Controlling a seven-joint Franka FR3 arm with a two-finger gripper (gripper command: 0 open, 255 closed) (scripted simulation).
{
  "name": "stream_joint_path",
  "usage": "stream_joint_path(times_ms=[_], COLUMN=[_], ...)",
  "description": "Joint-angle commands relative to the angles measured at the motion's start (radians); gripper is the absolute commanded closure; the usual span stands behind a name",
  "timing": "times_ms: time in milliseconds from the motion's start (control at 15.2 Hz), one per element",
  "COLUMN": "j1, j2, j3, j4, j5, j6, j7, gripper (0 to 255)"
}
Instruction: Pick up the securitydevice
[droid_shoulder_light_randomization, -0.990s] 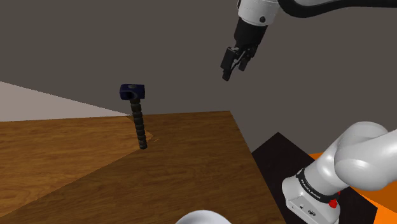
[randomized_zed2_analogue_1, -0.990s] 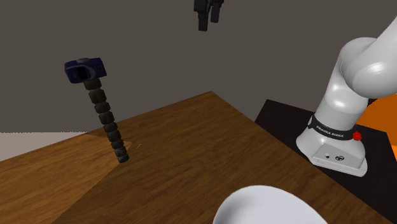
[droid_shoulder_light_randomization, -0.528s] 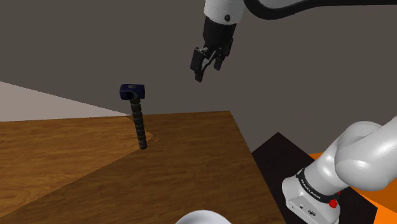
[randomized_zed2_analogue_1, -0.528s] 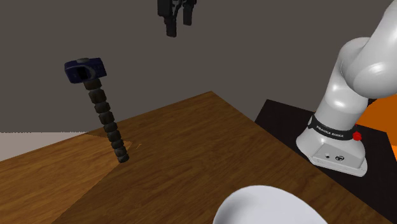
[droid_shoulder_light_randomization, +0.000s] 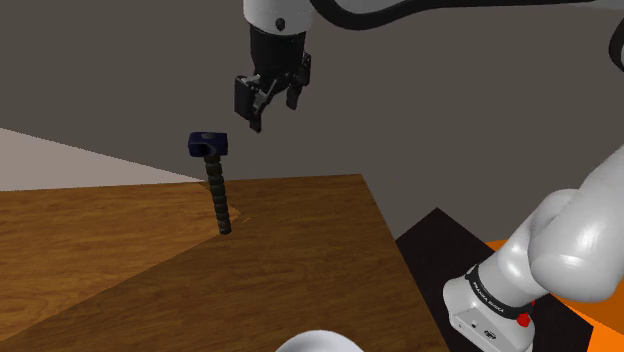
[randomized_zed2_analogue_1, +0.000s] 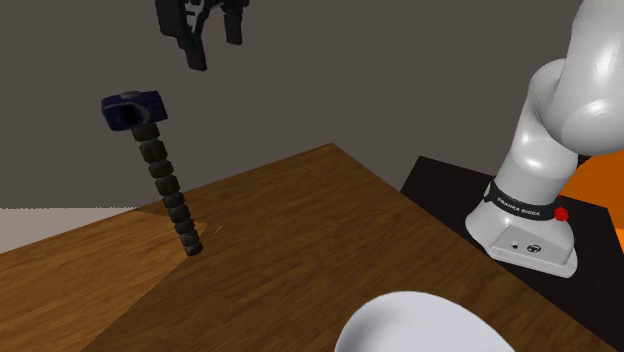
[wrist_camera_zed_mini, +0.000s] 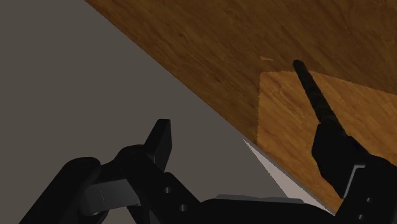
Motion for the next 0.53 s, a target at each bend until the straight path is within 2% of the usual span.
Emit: stream_joint_path(times_ms=[0,264,462], j1=[0.033,0.138,0.251], j2=[0.086,0.273,0.428], j3=[0.025,0.048,0.04], j4=[0.094,0.315,0.527], j5=[-0.063,-0.196,-0.295], j6=[-0.029,-0.112,-0.197], j7=[0.047,0.119,0.144], gripper=[0,0,0])
